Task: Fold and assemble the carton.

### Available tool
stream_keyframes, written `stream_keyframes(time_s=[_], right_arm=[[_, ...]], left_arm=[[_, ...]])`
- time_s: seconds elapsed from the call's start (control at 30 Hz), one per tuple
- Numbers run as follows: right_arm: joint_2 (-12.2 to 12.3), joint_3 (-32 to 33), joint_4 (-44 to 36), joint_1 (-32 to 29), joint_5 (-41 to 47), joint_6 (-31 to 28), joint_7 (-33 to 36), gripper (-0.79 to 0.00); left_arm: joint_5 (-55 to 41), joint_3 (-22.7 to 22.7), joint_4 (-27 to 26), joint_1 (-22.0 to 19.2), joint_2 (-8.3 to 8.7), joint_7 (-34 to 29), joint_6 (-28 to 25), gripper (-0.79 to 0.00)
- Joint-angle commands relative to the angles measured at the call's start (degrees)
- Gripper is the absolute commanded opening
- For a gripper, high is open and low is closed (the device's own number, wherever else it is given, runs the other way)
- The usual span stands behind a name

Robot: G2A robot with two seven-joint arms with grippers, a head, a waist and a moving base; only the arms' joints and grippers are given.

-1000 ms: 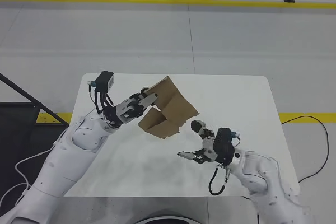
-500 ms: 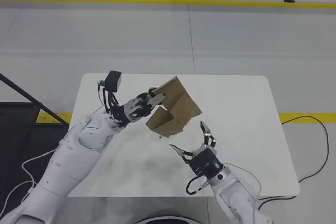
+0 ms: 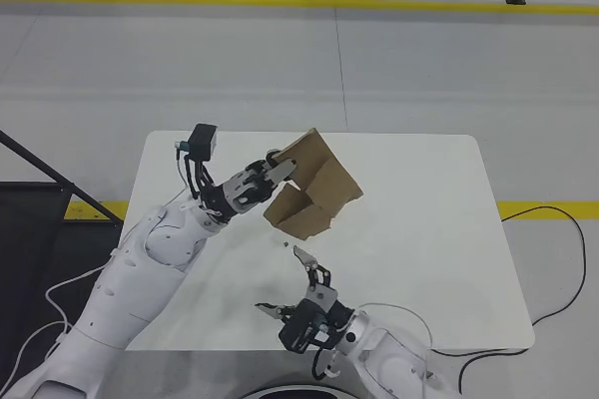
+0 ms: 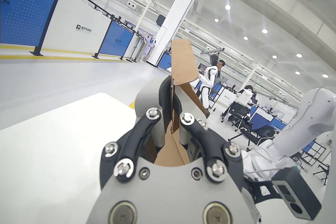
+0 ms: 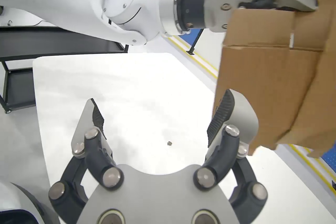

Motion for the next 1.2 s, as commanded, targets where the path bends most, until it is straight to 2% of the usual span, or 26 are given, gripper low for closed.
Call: stream_keyframes(time_s=[0.0, 0.2, 0.4, 0.77, 1.17], right_arm=[[-0.66, -1.59, 1.41, 2.21, 0.6, -0.18, 2.3, 0.0], [-2.47, -4.77, 5.17, 7.18, 2.97, 0.27, 6.96, 0.0], [-3.72, -6.06, 7.08, 9.1, 3.86, 3.32, 8.04, 0.0], [-3.84, -3.5, 6.5, 6.77, 3.76, 5.86, 5.27, 0.0], [-3.8, -1.51, 5.55, 4.96, 3.28, 4.87, 4.25, 0.0]], left_arm=[[0.23, -0.04, -0.17, 0.13, -0.15, -0.08, 0.11, -0.785], [0.42, -0.29, -0.24, 0.24, -0.46, -0.76, -0.16, -0.785], [0.58, -0.74, -0.01, 0.39, -0.66, -1.88, -0.71, -0.785], [0.45, -1.77, 0.32, 0.66, -0.84, -4.06, -1.76, -0.785], [0.29, -2.48, -0.05, 1.08, -1.07, -5.8, -1.88, -0.785]])
